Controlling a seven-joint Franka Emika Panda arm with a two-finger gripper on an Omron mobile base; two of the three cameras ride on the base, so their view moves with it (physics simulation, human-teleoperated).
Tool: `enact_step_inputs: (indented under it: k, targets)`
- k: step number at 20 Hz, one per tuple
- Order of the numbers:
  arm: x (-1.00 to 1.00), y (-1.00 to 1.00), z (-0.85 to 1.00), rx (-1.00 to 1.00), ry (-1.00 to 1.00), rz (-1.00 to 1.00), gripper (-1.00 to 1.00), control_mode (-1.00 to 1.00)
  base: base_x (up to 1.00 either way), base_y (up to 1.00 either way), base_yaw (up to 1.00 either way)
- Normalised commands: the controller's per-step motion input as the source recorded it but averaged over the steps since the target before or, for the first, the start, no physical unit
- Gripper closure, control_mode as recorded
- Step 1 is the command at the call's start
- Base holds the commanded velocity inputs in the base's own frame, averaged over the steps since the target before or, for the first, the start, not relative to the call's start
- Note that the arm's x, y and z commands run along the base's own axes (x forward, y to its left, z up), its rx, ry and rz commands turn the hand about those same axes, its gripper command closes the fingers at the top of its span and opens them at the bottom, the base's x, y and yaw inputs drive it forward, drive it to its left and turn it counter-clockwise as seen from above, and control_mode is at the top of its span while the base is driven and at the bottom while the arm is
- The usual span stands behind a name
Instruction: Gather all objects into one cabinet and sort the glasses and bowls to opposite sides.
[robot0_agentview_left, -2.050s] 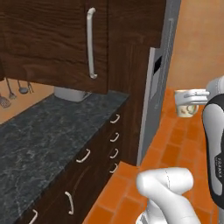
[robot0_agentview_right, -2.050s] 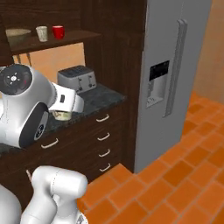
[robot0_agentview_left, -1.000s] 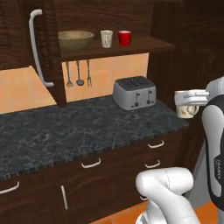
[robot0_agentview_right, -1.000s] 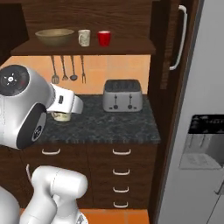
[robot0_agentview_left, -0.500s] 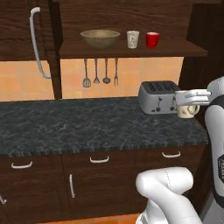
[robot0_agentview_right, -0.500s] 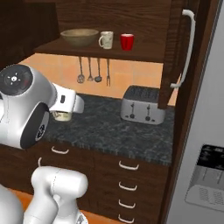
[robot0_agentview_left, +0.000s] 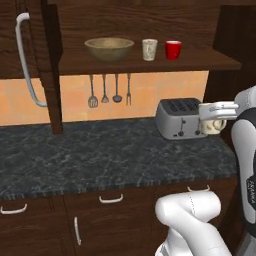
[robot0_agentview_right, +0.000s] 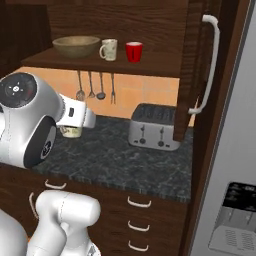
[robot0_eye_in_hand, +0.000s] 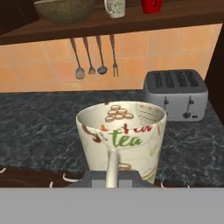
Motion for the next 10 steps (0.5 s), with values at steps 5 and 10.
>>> enact_step_inputs:
  k: [5, 10]
  targets:
    - [0.00, 0.00, 0.00, 0.00, 0.00, 0.00, 1.00, 1.00, 0.36, 0.09, -0.25]
    - [0.00, 0.00, 0.00, 0.00, 0.00, 0.00, 1.00, 1.00, 0.21, 0.28, -0.19]
